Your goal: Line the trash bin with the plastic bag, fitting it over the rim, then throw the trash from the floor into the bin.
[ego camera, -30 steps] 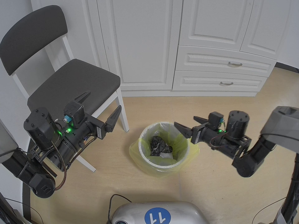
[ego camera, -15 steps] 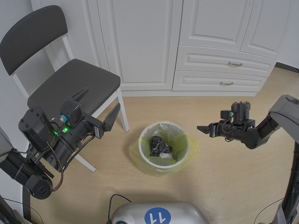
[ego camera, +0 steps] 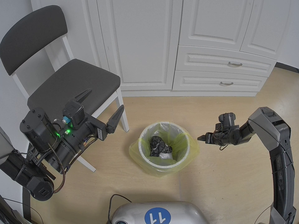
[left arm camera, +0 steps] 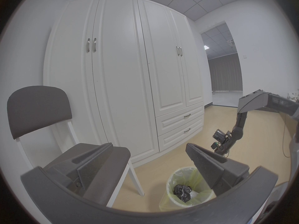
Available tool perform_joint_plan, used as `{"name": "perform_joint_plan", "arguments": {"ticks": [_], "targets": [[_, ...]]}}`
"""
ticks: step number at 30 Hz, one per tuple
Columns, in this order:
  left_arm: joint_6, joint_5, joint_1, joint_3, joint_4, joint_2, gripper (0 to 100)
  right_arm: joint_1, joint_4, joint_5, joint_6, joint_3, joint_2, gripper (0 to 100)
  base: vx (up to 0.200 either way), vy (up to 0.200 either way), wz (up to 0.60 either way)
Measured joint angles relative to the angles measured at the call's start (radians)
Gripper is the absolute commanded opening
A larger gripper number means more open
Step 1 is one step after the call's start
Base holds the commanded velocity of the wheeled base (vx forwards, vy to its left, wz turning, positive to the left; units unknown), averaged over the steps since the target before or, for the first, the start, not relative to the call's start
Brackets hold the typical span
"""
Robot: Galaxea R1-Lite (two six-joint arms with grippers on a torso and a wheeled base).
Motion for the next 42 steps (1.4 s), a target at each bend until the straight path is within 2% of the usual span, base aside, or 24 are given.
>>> {"name": "perform_joint_plan", "arguments": {"ticks": [10,16,28,34,38,42], "targets": [[-0.007,0.000,-0.017,-0.010,0.001,0.027,100,0.035,0.194,-0.039,0.001,-0.309,0.151,100,0.000,0.000,0.00],[-0.009,0.001,-0.020,-0.021,0.000,0.051,100,0.073,0.332,-0.077,-0.073,-0.445,0.267,100,0.000,0.000,0.00],[-0.009,0.001,-0.024,-0.029,-0.001,0.086,100,0.119,0.214,-0.089,-0.060,-0.481,0.368,100,0.000,0.000,0.00],[-0.009,0.002,-0.024,-0.029,-0.001,0.091,100,0.119,0.199,-0.154,0.006,-0.479,0.366,100,0.000,0.000,0.00],[-0.009,0.002,-0.025,-0.024,-0.002,0.090,100,0.108,0.155,-0.168,0.019,-0.419,0.328,100,0.000,0.000,0.00],[-0.009,0.002,-0.029,-0.016,-0.002,0.087,100,0.094,0.037,-0.151,0.024,-0.279,0.272,100,0.000,0.000,0.00]]}}
